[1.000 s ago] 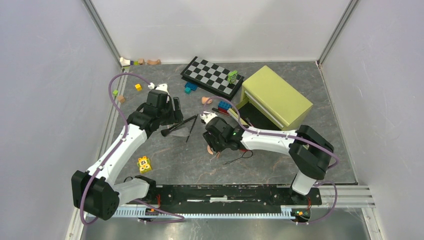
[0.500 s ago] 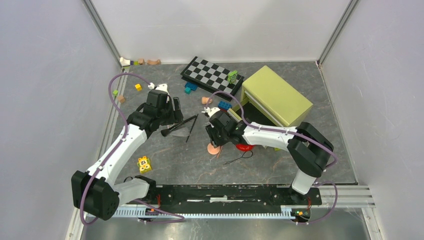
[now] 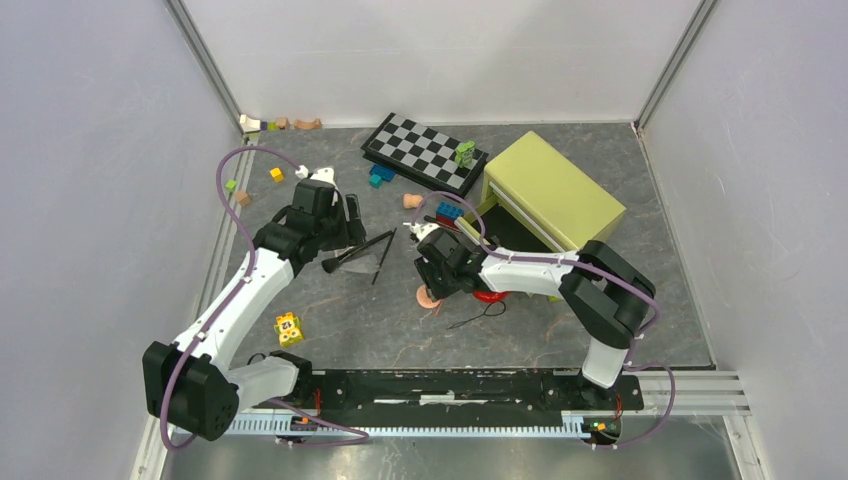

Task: Organize the makeup
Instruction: Pick up the makeup tool from the center of the board.

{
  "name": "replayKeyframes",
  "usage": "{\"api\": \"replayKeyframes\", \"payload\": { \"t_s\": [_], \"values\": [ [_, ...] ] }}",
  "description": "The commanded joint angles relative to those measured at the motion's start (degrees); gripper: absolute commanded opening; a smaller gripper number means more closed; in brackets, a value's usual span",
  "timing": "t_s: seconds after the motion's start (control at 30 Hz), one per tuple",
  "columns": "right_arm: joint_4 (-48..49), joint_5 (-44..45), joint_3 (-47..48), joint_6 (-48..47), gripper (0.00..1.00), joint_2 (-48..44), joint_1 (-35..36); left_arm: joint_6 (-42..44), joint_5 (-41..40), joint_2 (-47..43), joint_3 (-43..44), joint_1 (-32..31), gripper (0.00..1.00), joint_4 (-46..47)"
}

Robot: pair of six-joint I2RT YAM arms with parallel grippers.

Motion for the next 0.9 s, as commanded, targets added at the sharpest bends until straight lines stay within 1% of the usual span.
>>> {"api": "replayKeyframes", "payload": {
  "t_s": [0.0, 0.03, 0.1, 0.17, 0.23, 0.47, 0.6, 0.73, 0.87],
  "values": [
    [1.1, -1.3, -2.9, 0.8, 0.34, 0.5, -0.1, 2.1, 0.8, -1.2, -0.2, 0.5, 0.79, 1.5],
    [2.1, -2.5, -3.4, 0.8, 0.3, 0.1, -0.1, 2.2, 0.7, -1.3, -0.2, 0.4, 0.79, 1.6],
    [4.1, -4.4, -4.2, 0.8, 0.21, -0.6, -0.1, 2.0, 0.8, -1.2, -0.2, 0.5, 0.79, 1.6],
    [4.8, -4.6, -4.1, 0.6, 0.13, -1.3, -0.1, 2.0, 0.9, -1.3, -0.2, 0.5, 0.79, 1.6],
    [4.7, -4.6, -3.4, 0.1, 0.1, -2.2, 0.0, 2.0, 0.8, -1.2, -0.2, 0.5, 0.79, 1.5],
    [2.5, -4.2, 0.8, -2.6, 0.06, -7.0, 0.0, 2.1, 0.7, -1.1, -0.1, 0.7, 0.79, 1.6],
    [-1.3, -0.5, 3.8, -4.2, 0.06, -9.2, -0.3, 2.1, 0.6, -1.2, -0.2, 0.7, 0.79, 1.6],
    [-5.3, 2.5, 5.5, -5.7, 0.05, -11.8, -2.8, 2.0, 0.8, -1.1, -0.1, 0.6, 0.79, 1.5],
    [-7.8, 5.0, 4.6, -6.9, 0.05, -16.5, -7.5, 2.0, 0.8, -1.2, -0.3, 0.6, 0.79, 1.6]
  ]
}}
